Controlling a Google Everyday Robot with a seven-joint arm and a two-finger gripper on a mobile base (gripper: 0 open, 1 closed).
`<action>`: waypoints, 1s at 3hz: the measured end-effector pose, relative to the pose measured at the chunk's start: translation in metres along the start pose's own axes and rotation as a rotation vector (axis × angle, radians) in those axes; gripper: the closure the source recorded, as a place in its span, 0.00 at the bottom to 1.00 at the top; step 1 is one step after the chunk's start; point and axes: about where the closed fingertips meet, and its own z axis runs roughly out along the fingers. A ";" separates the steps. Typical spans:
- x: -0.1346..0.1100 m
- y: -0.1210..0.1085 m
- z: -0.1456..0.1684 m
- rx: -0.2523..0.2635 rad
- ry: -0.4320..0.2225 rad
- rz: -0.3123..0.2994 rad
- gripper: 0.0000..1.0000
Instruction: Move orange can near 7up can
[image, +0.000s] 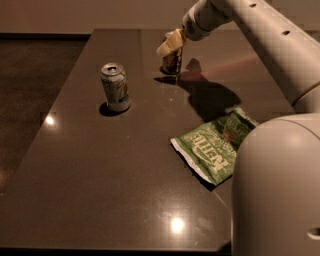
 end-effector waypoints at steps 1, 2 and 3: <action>-0.004 0.005 0.009 -0.018 -0.016 0.000 0.19; -0.004 0.007 0.010 -0.044 -0.022 -0.004 0.42; -0.002 0.011 0.002 -0.076 -0.030 -0.017 0.65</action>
Offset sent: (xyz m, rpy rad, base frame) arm 0.0016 0.0078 0.0021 0.0492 0.0068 0.0585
